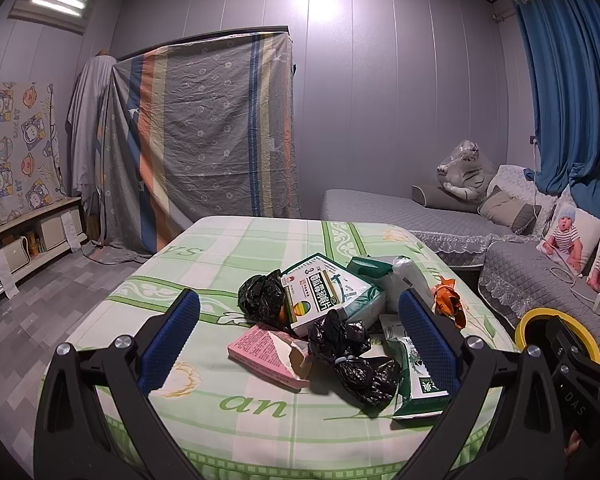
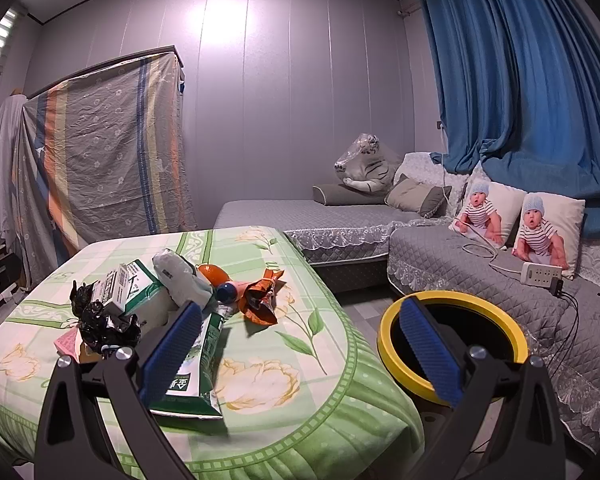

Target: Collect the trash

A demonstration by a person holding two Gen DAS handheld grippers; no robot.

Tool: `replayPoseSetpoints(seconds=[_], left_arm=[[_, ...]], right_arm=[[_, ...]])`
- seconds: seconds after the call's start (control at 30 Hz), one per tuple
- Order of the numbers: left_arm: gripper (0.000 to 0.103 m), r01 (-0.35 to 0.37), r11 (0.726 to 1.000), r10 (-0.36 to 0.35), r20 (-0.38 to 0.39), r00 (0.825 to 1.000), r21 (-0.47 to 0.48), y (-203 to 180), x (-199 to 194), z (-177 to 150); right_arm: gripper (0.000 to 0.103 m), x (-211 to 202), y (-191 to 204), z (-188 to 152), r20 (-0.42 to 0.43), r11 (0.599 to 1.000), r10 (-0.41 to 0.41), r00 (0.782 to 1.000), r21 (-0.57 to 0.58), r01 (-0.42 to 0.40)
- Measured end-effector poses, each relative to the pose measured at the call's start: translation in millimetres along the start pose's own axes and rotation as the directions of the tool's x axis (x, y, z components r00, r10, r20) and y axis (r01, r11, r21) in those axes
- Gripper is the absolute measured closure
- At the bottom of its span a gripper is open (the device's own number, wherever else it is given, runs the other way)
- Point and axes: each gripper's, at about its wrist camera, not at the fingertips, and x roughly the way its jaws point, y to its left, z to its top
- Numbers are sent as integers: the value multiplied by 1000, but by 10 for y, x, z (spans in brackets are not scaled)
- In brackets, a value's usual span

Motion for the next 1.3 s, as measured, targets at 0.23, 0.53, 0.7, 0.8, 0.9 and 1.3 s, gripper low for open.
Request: replayPoseSetpoints(seconds=[0.23,0.53,0.7,0.8,0.9,1.3], left_arm=[[8,-3,1000,3,2,1000,1,-12,-22,23],[8,-4,1000,4,2,1000,4,-53,2,21],[8,-2,1000,2,6,1000,4,-2,-46,27],[8,-5,1000,5,6,1000,8,-12,-43,18],[8,-4,1000,4,3,1000,6,-10,-48,15],[8,-6,1000,6,5,1000,6,-10,-44,8]], right_arm=[[7,4,8,-11,1,1000,1,1000,1,-1],[7,5,0,-7,-1,1000,2,1000,2,-2],[7,10,2,-12,-4,1000,1,1000,3,-1],[7,12,5,-36,-4,1000,2,1000,4,-2],[7,13,2,-37,-3,1000,2,1000,5,-2],[7,21,-8,-54,-8,1000,4,1000,9,-4]])
